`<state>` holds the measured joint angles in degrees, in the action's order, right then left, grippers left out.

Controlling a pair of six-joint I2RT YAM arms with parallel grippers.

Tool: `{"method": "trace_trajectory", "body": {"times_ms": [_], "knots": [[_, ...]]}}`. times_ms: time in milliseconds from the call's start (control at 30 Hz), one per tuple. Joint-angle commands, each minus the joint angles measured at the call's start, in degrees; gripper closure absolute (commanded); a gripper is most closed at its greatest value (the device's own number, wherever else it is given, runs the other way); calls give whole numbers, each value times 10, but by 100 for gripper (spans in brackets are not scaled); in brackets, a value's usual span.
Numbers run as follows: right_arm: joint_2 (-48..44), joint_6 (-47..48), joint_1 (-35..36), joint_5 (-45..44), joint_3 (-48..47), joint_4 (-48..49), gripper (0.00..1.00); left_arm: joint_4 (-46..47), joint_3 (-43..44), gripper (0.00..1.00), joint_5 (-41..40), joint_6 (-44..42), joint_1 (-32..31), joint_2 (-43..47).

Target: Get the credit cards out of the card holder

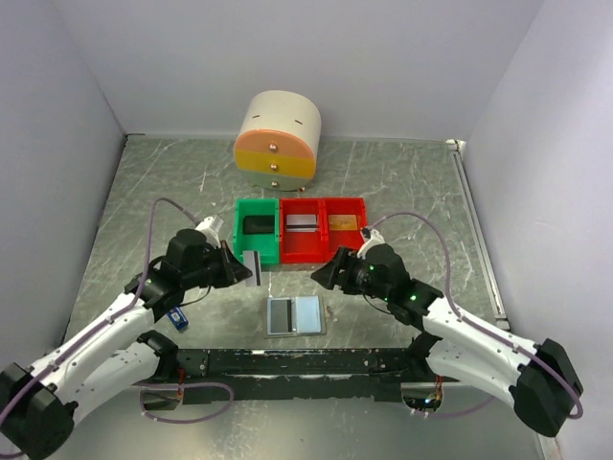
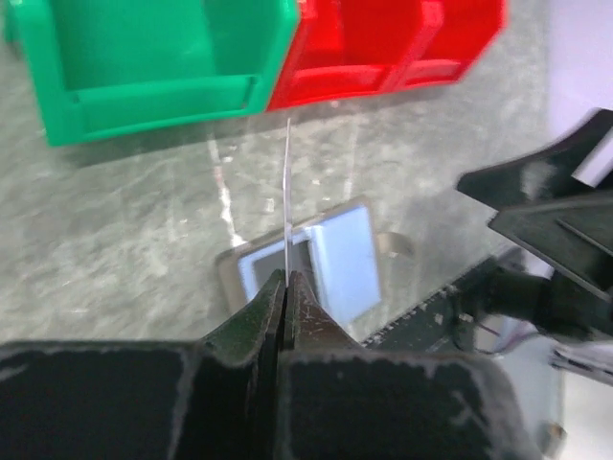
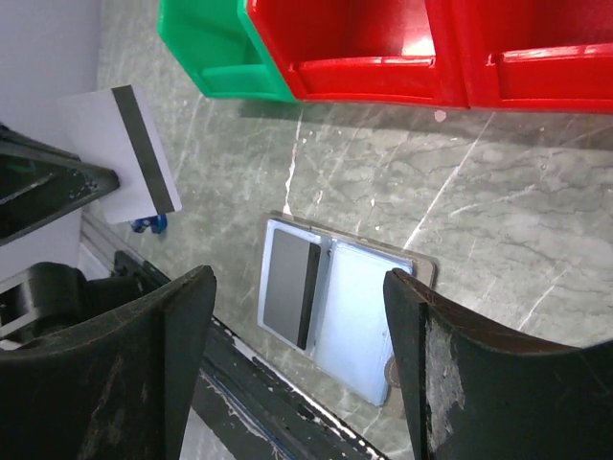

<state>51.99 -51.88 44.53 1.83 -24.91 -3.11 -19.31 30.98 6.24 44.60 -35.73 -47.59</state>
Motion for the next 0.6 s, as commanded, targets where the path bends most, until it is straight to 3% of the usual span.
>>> {"method": "trace_trajectory", "body": {"times_ms": [0,133,433,567], "knots": [[-57,2,-44,112,40,87,28,139,-33,93,280,-41,75,10],[-74,-38,-55,162,70,182,26,241,-46,93,385,-11,79,5],[4,-121,-51,276,99,438,30,395,-92,93,428,74,78,14],[20,-118,-45,299,82,462,35,471,-117,93,440,126,78,9]]}}
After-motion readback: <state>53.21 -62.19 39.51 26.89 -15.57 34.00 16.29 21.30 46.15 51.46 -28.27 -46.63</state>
